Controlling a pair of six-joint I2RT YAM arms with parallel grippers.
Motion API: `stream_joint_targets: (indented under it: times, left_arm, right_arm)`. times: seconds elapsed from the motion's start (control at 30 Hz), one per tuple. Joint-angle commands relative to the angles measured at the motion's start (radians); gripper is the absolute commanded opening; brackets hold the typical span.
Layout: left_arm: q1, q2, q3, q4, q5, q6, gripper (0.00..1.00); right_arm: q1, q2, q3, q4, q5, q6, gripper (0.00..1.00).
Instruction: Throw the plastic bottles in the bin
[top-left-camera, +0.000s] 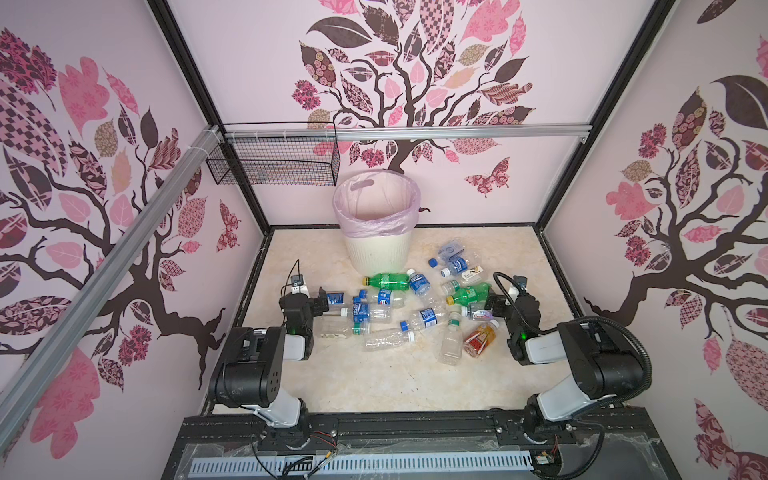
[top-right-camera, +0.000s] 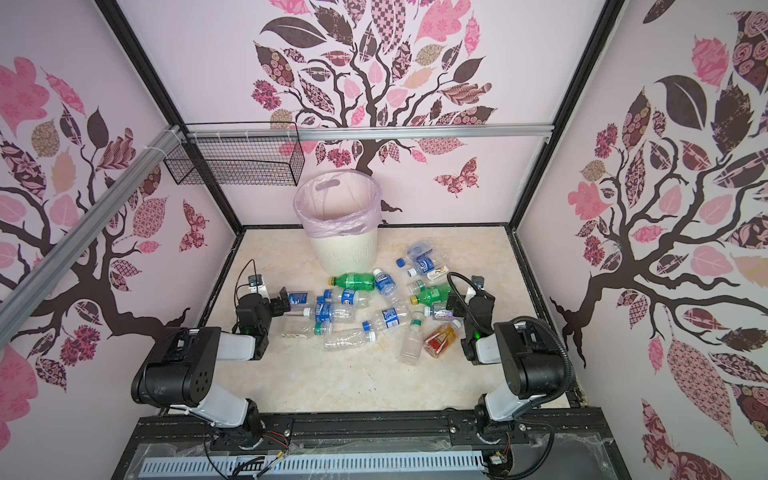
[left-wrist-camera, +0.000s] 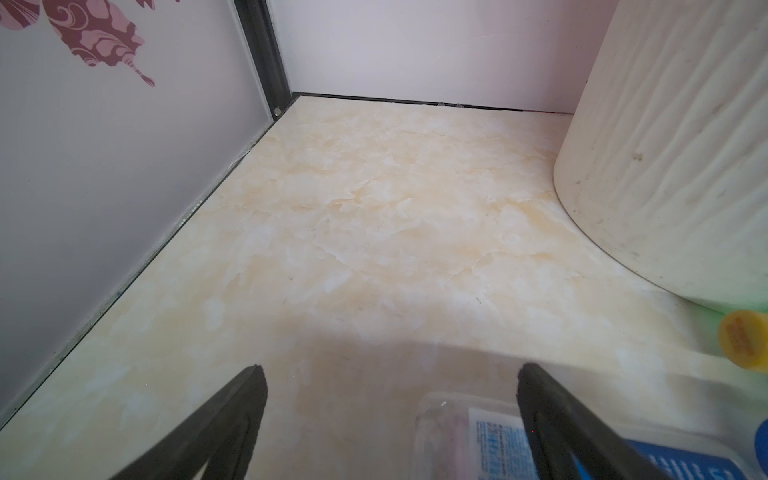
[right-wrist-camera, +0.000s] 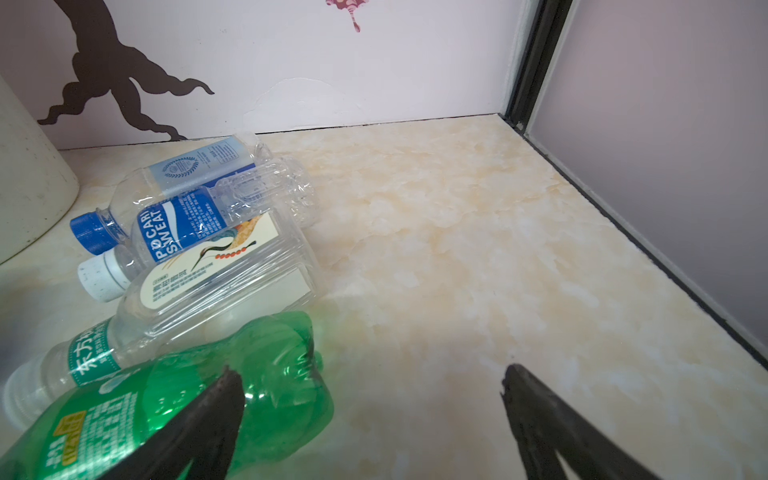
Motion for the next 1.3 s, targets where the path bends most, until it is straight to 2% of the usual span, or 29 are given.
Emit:
stream_joint_targets:
  times: [0.0,0.03,0.1,0.13,0.2,0.33,0.47,0.5,0.53,0.6,0.77,0.93,1.07,1.17,1.27]
  left_arm:
    - [0.009,-0.014,0.018,0.020,0.021,0.000,0.97]
    - [0.008,-0.014,0.014,0.026,0.023,-0.004,0.97]
    - [0.008,-0.020,0.026,0.034,-0.001,-0.006,0.97]
    - [0.008,-0.047,0.056,-0.048,-0.041,-0.024,0.97]
    - [0.015,-0.118,0.175,-0.342,-0.116,-0.068,0.97]
    - [0.018,-0.223,0.197,-0.452,-0.107,-0.105,0.97]
    - [0.019,-0.377,0.260,-0.750,-0.113,-0.223,0.97]
    - [0.018,-0.413,0.285,-0.831,-0.111,-0.251,0.97]
    - [0.018,-0.442,0.309,-0.890,-0.108,-0.274,0.97]
    - [0.019,-0.488,0.375,-1.052,-0.061,-0.284,0.97]
    - [0.018,-0.565,0.493,-1.337,0.088,-0.354,0.97]
    - [0.016,-0.650,0.488,-1.496,0.201,-0.559,0.97]
    - [0.000,-0.733,0.441,-1.595,0.277,-0.663,0.97]
    - [-0.025,-0.790,0.422,-1.686,0.315,-0.727,0.97]
    - [-0.087,-0.795,0.422,-1.770,0.282,-0.767,0.97]
  right_arm:
    - [0.006,-0.131,0.043,-0.111,0.079,0.036,0.99]
    - [0.006,-0.147,0.070,-0.180,0.083,0.038,1.00]
    - [0.019,-0.153,0.090,-0.207,0.133,0.037,1.00]
    - [0.024,-0.157,0.090,-0.208,0.148,0.036,1.00]
    - [0.028,-0.184,0.099,-0.243,0.182,0.058,0.99]
    - [0.028,-0.314,0.147,-0.419,0.174,0.123,1.00]
    - [0.021,-0.445,0.188,-0.570,0.159,0.282,0.99]
    - [0.007,-0.474,0.197,-0.627,0.132,0.360,0.99]
    - [-0.011,-0.493,0.197,-0.653,0.045,0.413,0.99]
    - [-0.016,-0.513,0.211,-0.683,-0.084,0.434,0.99]
    - [-0.014,-0.515,0.316,-0.902,-0.149,0.518,1.00]
    - [0.005,-0.472,0.376,-1.058,-0.159,0.575,0.99]
    - [0.033,-0.481,0.367,-1.039,-0.270,0.617,0.99]
    - [0.149,-0.480,0.453,-1.172,-0.189,0.514,0.99]
    - [0.252,-0.469,0.499,-1.249,-0.146,0.467,1.00]
